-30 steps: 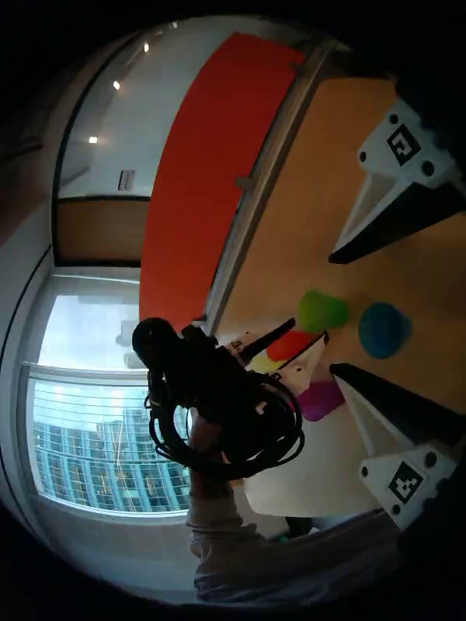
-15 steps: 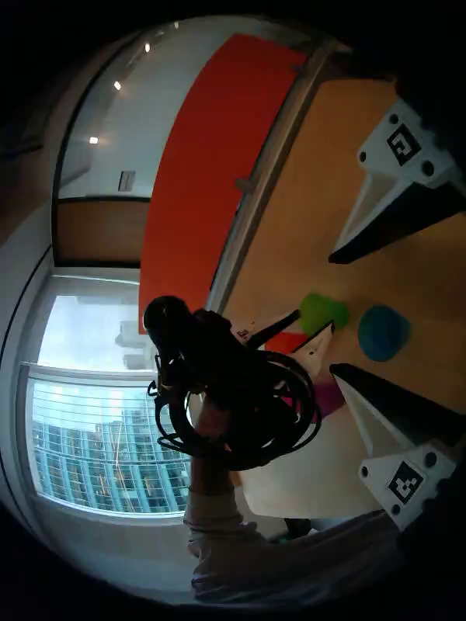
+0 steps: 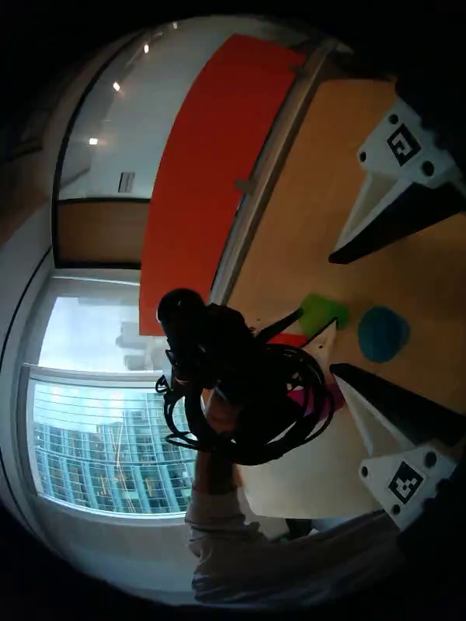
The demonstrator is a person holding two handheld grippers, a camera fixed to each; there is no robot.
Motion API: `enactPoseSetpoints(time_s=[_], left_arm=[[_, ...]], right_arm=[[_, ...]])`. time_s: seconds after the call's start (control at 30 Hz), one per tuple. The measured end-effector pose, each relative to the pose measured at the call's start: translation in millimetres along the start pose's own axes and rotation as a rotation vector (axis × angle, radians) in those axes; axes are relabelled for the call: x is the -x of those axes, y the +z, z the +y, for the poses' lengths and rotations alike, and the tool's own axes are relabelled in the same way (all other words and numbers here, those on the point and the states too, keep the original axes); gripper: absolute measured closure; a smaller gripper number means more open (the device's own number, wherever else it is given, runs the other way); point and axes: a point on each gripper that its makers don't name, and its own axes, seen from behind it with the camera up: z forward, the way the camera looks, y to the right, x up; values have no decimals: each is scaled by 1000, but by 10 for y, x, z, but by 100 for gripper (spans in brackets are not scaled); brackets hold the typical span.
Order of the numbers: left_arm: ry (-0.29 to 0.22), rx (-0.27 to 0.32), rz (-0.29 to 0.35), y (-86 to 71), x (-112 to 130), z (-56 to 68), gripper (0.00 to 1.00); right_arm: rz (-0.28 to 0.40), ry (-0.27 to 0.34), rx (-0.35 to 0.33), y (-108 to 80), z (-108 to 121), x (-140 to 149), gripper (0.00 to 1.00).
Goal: Pour water
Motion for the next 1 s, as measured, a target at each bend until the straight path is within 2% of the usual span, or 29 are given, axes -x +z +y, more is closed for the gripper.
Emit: enactPoseSetpoints(time_s=[0.3, 0.47, 0.63, 1.0], left_arm=[[-9, 8, 22, 5, -32, -1, 9], [-28, 19, 56, -75, -101, -10, 9], [-43, 14, 112, -239, -199, -50, 9], [-104, -19, 289, -749, -385, -202, 9]], right_arm=[[-3, -2, 5, -12, 18, 17, 0], [1, 4, 8, -21, 22, 1, 1], [7, 4, 12, -31, 17, -22, 1], [30, -2, 21, -83, -11, -122, 0]])
